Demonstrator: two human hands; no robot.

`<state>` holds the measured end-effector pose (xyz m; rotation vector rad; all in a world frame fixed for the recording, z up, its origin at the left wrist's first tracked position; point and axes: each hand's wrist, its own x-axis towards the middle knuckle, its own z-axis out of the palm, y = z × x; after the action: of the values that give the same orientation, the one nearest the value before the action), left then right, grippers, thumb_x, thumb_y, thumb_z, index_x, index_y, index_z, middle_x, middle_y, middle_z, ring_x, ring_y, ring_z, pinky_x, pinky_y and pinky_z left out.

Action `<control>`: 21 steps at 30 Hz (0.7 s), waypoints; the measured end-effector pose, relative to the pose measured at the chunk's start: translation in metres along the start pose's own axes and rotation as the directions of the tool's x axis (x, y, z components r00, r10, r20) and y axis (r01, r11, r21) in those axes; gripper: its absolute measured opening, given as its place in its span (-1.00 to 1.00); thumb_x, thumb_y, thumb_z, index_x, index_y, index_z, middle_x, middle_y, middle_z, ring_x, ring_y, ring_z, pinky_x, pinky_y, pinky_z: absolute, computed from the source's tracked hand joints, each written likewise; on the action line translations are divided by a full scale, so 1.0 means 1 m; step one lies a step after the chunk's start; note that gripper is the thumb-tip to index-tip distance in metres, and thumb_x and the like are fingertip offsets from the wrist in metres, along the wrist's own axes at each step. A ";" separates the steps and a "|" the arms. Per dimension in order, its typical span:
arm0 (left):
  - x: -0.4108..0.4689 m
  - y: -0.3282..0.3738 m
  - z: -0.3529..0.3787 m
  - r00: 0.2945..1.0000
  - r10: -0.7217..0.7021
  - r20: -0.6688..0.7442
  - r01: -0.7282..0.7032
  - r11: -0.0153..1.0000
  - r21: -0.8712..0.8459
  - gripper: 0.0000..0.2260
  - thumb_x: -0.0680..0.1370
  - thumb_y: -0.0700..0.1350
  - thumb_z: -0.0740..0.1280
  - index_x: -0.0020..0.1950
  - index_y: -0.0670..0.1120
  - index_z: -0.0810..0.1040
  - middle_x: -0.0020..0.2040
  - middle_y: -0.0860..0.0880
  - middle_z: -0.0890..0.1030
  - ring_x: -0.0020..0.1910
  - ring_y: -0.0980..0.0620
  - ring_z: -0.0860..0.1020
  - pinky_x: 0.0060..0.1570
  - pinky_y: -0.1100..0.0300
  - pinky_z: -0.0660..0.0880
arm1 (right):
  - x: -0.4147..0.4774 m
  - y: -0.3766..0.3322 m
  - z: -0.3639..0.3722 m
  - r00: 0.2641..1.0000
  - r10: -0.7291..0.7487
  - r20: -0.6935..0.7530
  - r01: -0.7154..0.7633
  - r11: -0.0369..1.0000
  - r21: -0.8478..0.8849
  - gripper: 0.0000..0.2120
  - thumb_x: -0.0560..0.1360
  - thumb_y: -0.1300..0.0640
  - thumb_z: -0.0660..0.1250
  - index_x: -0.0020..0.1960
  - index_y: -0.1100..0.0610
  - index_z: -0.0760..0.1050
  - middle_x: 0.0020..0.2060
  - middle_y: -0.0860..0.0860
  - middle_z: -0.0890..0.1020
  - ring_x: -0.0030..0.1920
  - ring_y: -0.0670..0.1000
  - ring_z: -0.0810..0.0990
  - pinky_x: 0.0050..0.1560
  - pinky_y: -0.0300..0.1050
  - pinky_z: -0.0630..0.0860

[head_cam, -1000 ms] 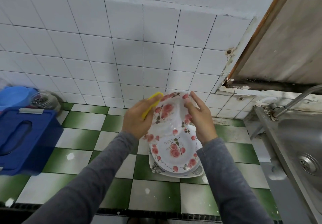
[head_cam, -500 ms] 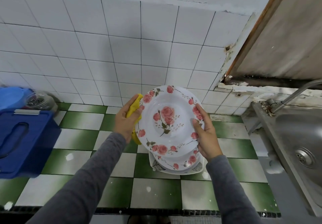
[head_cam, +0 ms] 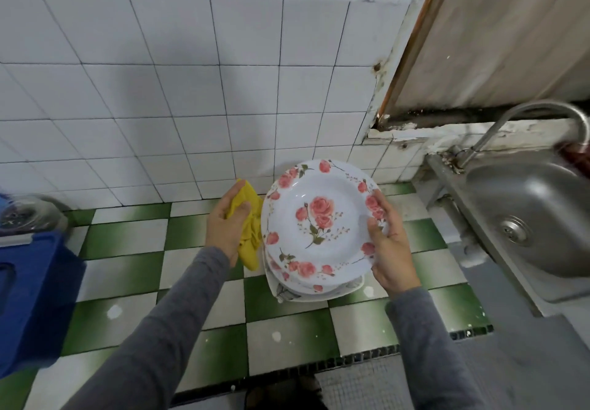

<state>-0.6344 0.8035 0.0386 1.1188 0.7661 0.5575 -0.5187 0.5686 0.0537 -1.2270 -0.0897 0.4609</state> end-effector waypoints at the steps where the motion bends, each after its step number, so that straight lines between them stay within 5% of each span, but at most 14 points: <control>1: 0.000 -0.001 0.004 1.000 0.001 0.007 -0.001 1.000 0.011 -0.71 0.63 -0.19 0.31 0.21 0.18 0.59 0.24 0.07 0.50 0.10 -0.02 0.58 -0.05 0.05 0.65 | -0.004 -0.004 -0.005 0.999 -0.019 -0.027 0.020 1.000 0.005 -0.56 0.65 0.32 0.19 0.46 -0.01 0.41 0.31 -0.12 0.55 0.19 0.06 0.61 -0.20 -0.17 0.64; 7: -0.010 -0.009 0.057 0.989 0.032 0.141 -0.047 0.993 0.105 -0.61 0.58 -0.23 0.38 -0.07 0.32 0.69 0.39 -0.03 0.51 0.34 -0.08 0.49 0.31 -0.11 0.49 | -0.026 -0.029 -0.044 0.973 -0.127 -0.195 0.124 0.992 -0.029 -0.54 0.66 0.35 0.14 0.42 -0.09 0.45 0.36 -0.13 0.50 0.15 0.07 0.60 -0.27 -0.22 0.62; 16: -0.086 -0.031 0.201 0.911 0.009 0.413 -0.092 0.979 0.182 -0.63 0.56 -0.15 0.42 0.07 0.38 0.61 0.40 0.03 0.49 0.34 0.00 0.47 0.31 0.01 0.47 | -0.080 -0.095 -0.167 0.828 -0.334 -0.450 0.290 0.943 -0.166 -0.47 0.62 0.38 0.21 0.36 -0.18 0.49 0.31 -0.20 0.53 0.34 -0.02 0.53 0.13 -0.06 0.61; 21: -0.165 -0.067 0.304 0.842 -0.014 0.539 -0.055 0.992 0.113 -0.62 0.57 -0.21 0.40 0.26 0.21 0.56 0.31 0.04 0.55 0.18 0.09 0.57 0.16 0.12 0.55 | -0.137 -0.141 -0.268 0.727 -0.424 -0.540 0.354 0.905 -0.235 -0.48 0.63 0.38 0.20 0.35 -0.19 0.47 0.25 -0.26 0.56 0.36 0.03 0.51 0.20 -0.01 0.55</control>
<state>-0.4987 0.4824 0.0901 1.3210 0.2954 0.1872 -0.5187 0.2419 0.1158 -1.3746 0.1533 -0.3120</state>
